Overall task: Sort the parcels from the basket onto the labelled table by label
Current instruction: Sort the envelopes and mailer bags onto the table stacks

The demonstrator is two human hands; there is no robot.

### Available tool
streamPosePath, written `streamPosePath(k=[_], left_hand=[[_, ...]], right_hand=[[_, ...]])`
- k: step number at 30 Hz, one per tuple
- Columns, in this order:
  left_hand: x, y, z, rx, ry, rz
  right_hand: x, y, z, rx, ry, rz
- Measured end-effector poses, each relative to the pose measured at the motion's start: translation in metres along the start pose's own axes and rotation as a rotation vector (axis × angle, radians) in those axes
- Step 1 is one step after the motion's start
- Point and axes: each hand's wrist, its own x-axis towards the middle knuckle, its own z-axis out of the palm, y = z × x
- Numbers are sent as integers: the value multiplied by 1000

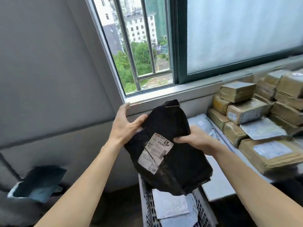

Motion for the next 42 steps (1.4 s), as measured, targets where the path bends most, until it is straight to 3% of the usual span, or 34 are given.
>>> streamPosePath(k=[3,6,8,15,19,24,31,33,36,39,41,42], left_hand=[[1,-4,-6,-338,-28,-208],[-1,-12,-2,-899,-350,-310],[-6,-11,6,-1003,-470,-314],[-17,20,31,-898,-245,-308],[-21,27,36,-906,-211,-347],[-26,35,39,-919,-221,-410],[-31,32,37,-905,-220,-401],[-28,28,33,-779,-143,-342],[-21,26,21,-316,57,-92],[-20,37,18,-100,-156,175],[-22,48,28,-66,-297,210],[-22,51,35,-87,-291,212]], right_hand=[[-16,-17,-26,236,61,2],[-25,-29,-41,382,146,-30],[-27,-34,-46,408,176,-42],[-26,-44,-55,395,204,-75],[-23,-38,-63,369,203,-15],[-8,-31,-71,278,335,43],[-2,-28,-76,254,293,58],[-3,-27,-77,250,273,52],[-7,-28,-79,156,195,32],[-9,-36,-75,-7,14,-3],[-9,-44,-68,-73,-70,-43],[-9,-48,-65,-85,-92,-63]])
